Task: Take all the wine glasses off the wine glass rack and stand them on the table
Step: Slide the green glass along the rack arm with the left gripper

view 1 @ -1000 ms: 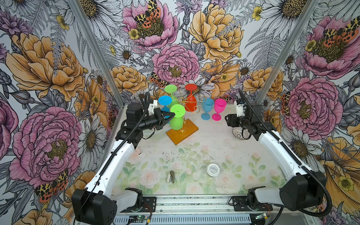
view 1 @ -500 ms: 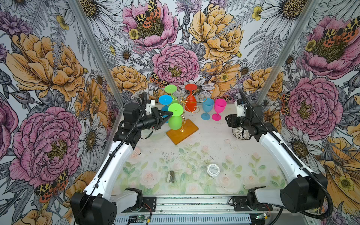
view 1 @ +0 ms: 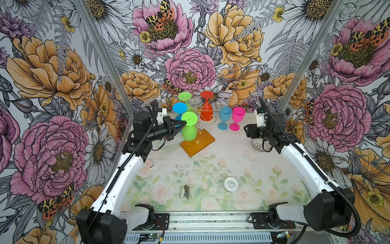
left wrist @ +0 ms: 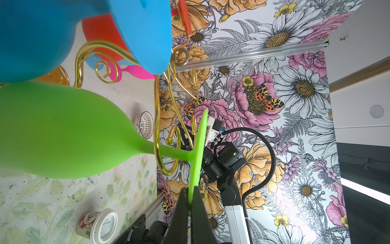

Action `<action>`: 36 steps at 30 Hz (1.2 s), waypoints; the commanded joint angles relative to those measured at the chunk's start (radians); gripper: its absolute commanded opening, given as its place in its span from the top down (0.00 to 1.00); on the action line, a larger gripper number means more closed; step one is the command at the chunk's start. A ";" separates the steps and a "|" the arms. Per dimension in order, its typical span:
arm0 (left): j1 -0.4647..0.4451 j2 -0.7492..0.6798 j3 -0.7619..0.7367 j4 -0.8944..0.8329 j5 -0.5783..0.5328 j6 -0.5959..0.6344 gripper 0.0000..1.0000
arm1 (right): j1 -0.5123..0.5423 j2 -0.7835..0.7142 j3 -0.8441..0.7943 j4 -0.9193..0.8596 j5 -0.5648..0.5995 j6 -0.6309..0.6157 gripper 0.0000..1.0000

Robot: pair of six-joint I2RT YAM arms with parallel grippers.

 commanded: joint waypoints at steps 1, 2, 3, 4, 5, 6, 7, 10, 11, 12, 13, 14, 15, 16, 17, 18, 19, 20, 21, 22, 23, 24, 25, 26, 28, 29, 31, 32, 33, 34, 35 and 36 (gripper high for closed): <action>0.014 -0.029 0.015 0.006 0.016 -0.003 1.00 | 0.008 -0.018 -0.005 0.027 0.007 -0.008 0.28; 0.015 -0.031 0.015 0.006 0.016 -0.003 1.00 | 0.008 -0.019 -0.006 0.027 0.007 -0.008 0.28; 0.017 -0.033 0.014 0.005 0.016 -0.004 1.00 | 0.008 -0.020 -0.008 0.026 0.008 -0.008 0.29; 0.018 -0.034 0.011 0.008 0.016 -0.004 1.00 | 0.007 -0.020 -0.009 0.027 0.010 -0.008 0.28; 0.018 -0.037 0.009 0.008 0.016 -0.004 1.00 | 0.008 -0.020 -0.010 0.026 0.009 -0.008 0.28; 0.019 -0.038 0.008 0.007 0.016 -0.004 1.00 | 0.008 -0.021 -0.010 0.025 0.010 -0.008 0.28; 0.022 -0.040 0.006 0.006 0.015 -0.004 1.00 | 0.008 -0.020 -0.010 0.025 0.010 -0.008 0.28; 0.029 -0.040 0.001 0.007 0.012 -0.007 1.00 | 0.007 -0.020 -0.010 0.027 0.011 -0.008 0.28; 0.031 -0.038 -0.001 0.011 0.010 -0.010 1.00 | 0.008 -0.021 -0.010 0.026 0.010 -0.007 0.28; 0.031 -0.038 -0.002 0.014 0.006 -0.014 1.00 | 0.007 -0.021 -0.010 0.027 0.010 -0.007 0.28; 0.033 -0.037 -0.002 0.016 0.004 -0.017 1.00 | 0.008 -0.021 -0.011 0.026 0.010 -0.007 0.28; 0.034 -0.036 0.001 0.018 0.002 -0.019 1.00 | 0.007 -0.023 -0.013 0.026 0.010 -0.007 0.28; 0.033 -0.034 0.003 0.018 -0.002 -0.020 1.00 | 0.008 -0.023 -0.013 0.026 0.009 -0.006 0.28; 0.033 -0.033 0.005 0.020 -0.005 -0.021 1.00 | 0.007 -0.024 -0.014 0.027 0.010 -0.007 0.28; 0.033 -0.030 0.006 0.023 -0.006 -0.021 1.00 | 0.007 -0.024 -0.014 0.026 0.010 -0.006 0.28; 0.033 -0.028 0.008 0.023 -0.007 -0.021 1.00 | 0.008 -0.023 -0.014 0.027 0.010 -0.007 0.28; 0.034 -0.023 0.009 0.023 -0.007 -0.021 1.00 | 0.008 -0.024 -0.014 0.027 0.010 -0.006 0.28; 0.035 -0.019 0.010 0.023 -0.009 -0.021 1.00 | 0.008 -0.025 -0.014 0.026 0.010 -0.007 0.28; 0.036 -0.015 0.011 0.022 -0.010 -0.021 1.00 | 0.007 -0.024 -0.014 0.026 0.010 -0.006 0.29; 0.036 -0.011 0.013 0.025 -0.010 -0.022 1.00 | 0.008 -0.025 -0.014 0.026 0.010 -0.006 0.28; 0.035 -0.006 0.016 0.029 -0.011 -0.023 1.00 | 0.007 -0.024 -0.016 0.026 0.010 -0.005 0.28; 0.035 0.000 0.019 0.035 -0.011 -0.026 1.00 | 0.008 -0.024 -0.016 0.027 0.010 -0.005 0.28; 0.035 0.007 0.021 0.041 -0.011 -0.028 1.00 | 0.008 -0.027 -0.018 0.026 0.009 -0.006 0.28; 0.036 0.012 0.027 0.043 -0.011 -0.028 1.00 | 0.008 -0.028 -0.020 0.026 0.010 -0.006 0.28; 0.035 0.029 0.041 0.043 -0.010 -0.029 1.00 | 0.008 -0.031 -0.023 0.026 0.012 -0.006 0.28; 0.035 0.036 0.048 0.043 -0.010 -0.029 1.00 | 0.008 -0.033 -0.026 0.026 0.014 -0.007 0.28; 0.035 0.048 0.061 0.044 -0.010 -0.026 1.00 | 0.008 -0.036 -0.029 0.026 0.017 -0.008 0.28; 0.035 0.053 0.064 0.045 -0.010 -0.026 1.00 | 0.008 -0.039 -0.031 0.025 0.018 -0.009 0.28; 0.033 0.059 0.067 0.044 -0.009 -0.025 1.00 | 0.008 -0.040 -0.031 0.025 0.020 -0.011 0.28; 0.033 0.063 0.071 0.045 -0.008 -0.026 1.00 | 0.007 -0.043 -0.033 0.026 0.022 -0.012 0.28; 0.032 0.068 0.071 0.044 -0.009 -0.025 1.00 | 0.008 -0.043 -0.033 0.025 0.023 -0.012 0.28; 0.031 0.071 0.073 0.046 -0.009 -0.025 1.00 | 0.008 -0.044 -0.034 0.026 0.023 -0.012 0.28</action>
